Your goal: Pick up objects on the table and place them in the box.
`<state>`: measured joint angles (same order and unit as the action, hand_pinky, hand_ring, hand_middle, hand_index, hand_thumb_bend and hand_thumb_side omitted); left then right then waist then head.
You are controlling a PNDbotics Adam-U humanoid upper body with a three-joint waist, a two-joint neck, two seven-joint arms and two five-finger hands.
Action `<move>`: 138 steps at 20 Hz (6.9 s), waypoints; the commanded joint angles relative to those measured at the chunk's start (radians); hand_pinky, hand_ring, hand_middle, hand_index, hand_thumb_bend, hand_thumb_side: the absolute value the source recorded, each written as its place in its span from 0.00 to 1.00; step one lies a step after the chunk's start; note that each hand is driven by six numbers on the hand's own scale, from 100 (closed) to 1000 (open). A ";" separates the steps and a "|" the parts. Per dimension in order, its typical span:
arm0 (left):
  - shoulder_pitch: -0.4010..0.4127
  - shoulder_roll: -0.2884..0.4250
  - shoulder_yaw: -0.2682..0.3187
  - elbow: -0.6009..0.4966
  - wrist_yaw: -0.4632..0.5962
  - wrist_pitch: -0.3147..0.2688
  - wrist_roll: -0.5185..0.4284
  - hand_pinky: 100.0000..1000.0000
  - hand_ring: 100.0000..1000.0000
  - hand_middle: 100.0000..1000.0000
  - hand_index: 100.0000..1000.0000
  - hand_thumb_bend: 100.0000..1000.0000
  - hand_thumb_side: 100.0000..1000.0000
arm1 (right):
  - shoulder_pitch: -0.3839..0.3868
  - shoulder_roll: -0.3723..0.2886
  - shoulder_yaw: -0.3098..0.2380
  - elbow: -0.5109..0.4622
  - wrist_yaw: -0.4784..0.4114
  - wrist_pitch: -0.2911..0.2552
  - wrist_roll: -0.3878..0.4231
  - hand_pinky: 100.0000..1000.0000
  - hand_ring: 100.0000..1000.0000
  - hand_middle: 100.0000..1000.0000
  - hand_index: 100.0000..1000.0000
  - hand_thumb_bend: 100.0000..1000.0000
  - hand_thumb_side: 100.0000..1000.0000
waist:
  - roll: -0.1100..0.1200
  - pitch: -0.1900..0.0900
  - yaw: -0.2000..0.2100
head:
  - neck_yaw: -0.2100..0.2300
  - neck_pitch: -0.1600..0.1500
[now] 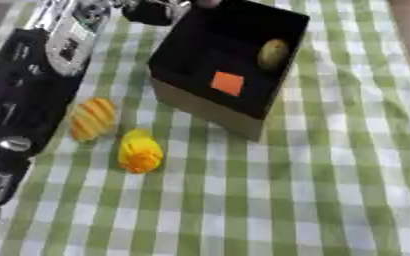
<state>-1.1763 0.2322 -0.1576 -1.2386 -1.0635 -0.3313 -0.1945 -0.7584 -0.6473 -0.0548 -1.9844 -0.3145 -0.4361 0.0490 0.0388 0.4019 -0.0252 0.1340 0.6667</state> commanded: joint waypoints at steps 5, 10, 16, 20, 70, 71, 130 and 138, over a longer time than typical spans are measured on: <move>0.003 -0.045 0.002 0.041 -0.062 0.022 0.032 0.68 0.52 0.48 0.59 0.00 0.00 | -0.018 -0.025 -0.006 -0.016 -0.007 -0.003 -0.008 0.81 0.81 0.56 0.84 0.00 0.46 | -0.005 -0.037 -0.016 | 0.026 -0.003; 0.021 -0.059 -0.006 0.092 -0.095 0.025 0.035 0.68 0.52 0.48 0.59 0.00 0.00 | -0.017 -0.022 -0.007 -0.016 -0.007 -0.002 -0.012 0.81 0.81 0.56 0.84 0.00 0.48 | -0.002 -0.035 -0.023 | 0.024 -0.004; 0.031 -0.072 -0.007 0.142 -0.105 0.021 0.027 0.71 0.59 0.55 0.69 0.10 0.12 | -0.013 -0.018 -0.007 -0.016 -0.007 0.005 -0.010 0.81 0.81 0.56 0.83 0.00 0.48 | 0.001 -0.032 -0.023 | 0.021 -0.004; 0.034 -0.072 -0.011 0.145 -0.084 0.027 0.012 0.83 0.77 0.73 0.87 0.27 0.45 | -0.009 -0.017 -0.008 -0.016 -0.006 0.006 -0.009 0.81 0.81 0.56 0.83 0.00 0.48 | 0.001 -0.031 -0.023 | 0.021 -0.003; 0.493 0.614 -0.069 -0.290 0.616 0.106 -0.170 0.84 0.80 0.77 0.85 0.50 0.56 | 0.127 -0.089 -0.038 -0.016 0.068 0.006 -0.050 0.82 0.82 0.55 0.83 0.00 0.48 | 0.009 -0.059 0.092 | -0.141 0.078; 0.497 0.616 -0.067 -0.282 0.621 0.105 -0.178 0.85 0.81 0.77 0.85 0.51 0.54 | 0.127 -0.088 -0.038 -0.016 0.068 0.007 -0.050 0.82 0.82 0.55 0.83 0.00 0.48 | 0.009 -0.059 0.093 | -0.140 0.081; 0.305 0.354 -0.135 0.137 0.416 -0.012 -0.286 0.74 0.62 0.55 0.61 0.38 0.29 | 0.127 -0.064 -0.038 -0.016 0.056 0.037 -0.031 0.82 0.84 0.53 0.83 0.00 0.48 | 0.017 -0.039 0.067 | -0.120 0.060; 0.322 0.381 -0.140 0.053 0.451 0.016 -0.279 0.72 0.60 0.55 0.58 0.02 0.13 | 0.135 -0.068 -0.040 -0.016 0.057 0.036 -0.033 0.82 0.84 0.53 0.83 0.00 0.48 | 0.019 -0.043 0.067 | -0.125 0.063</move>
<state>-0.8439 0.5763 -0.2992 -1.1579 -0.6192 -0.3244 -0.4742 -0.6155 -0.6916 -0.0857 -1.9845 -0.2527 -0.4004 0.0206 0.0602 0.3816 0.0426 0.0084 0.7377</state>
